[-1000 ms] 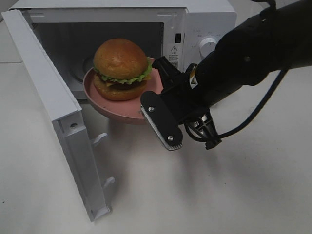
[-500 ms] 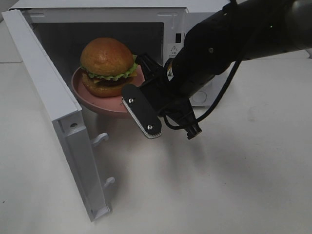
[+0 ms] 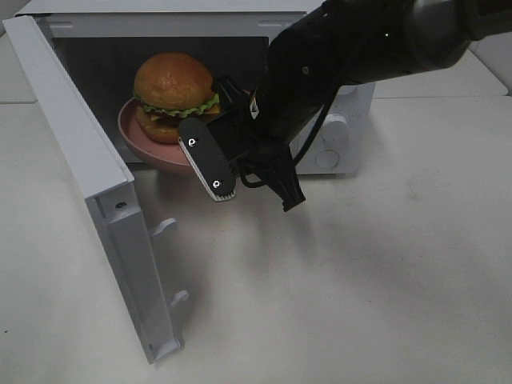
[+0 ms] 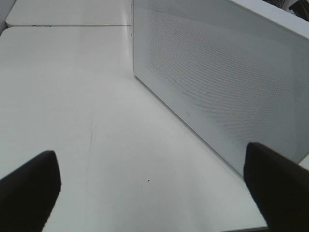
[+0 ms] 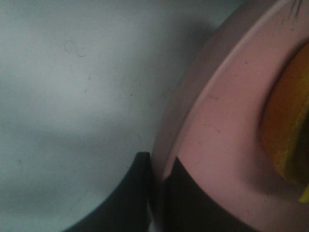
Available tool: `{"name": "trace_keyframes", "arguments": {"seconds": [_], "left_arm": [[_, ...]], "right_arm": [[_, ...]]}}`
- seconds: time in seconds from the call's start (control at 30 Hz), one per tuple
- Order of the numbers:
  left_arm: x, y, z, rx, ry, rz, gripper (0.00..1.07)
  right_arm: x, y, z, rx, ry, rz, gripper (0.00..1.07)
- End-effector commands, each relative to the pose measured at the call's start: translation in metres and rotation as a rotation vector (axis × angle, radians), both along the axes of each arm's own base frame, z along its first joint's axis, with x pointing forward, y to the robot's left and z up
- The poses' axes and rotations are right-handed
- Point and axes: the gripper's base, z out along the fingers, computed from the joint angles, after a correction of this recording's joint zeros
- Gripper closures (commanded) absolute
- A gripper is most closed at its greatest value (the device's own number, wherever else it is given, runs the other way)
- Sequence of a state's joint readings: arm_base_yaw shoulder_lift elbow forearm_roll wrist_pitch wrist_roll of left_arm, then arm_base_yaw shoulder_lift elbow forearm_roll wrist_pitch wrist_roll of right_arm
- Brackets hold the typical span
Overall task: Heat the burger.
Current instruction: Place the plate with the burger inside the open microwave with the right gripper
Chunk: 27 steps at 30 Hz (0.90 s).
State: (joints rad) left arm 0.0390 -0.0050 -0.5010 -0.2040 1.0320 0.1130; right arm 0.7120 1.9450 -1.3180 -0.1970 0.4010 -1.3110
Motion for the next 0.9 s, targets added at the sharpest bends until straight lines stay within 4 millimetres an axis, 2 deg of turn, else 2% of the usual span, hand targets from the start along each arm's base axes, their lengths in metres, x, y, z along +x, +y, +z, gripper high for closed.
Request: {"name": "trace_keyframes", "arguments": {"seconds": [0.03,0.33,0.9], "left_arm": [[-0.003,0.0,-0.001,-0.006,-0.026,0.0,0.09],[-0.003,0.0,-0.001,-0.006,-0.026,0.0,0.09],[-0.003,0.0,-0.001,-0.006,-0.026,0.0,0.09]], "right_arm": [[0.013,0.012,0.014,0.049,-0.064,0.0,1.07],[0.033,0.023,0.019,0.068,-0.081,-0.088,1.07],[0.066,0.047,0.008,0.086,-0.098,-0.136,1.06]]}}
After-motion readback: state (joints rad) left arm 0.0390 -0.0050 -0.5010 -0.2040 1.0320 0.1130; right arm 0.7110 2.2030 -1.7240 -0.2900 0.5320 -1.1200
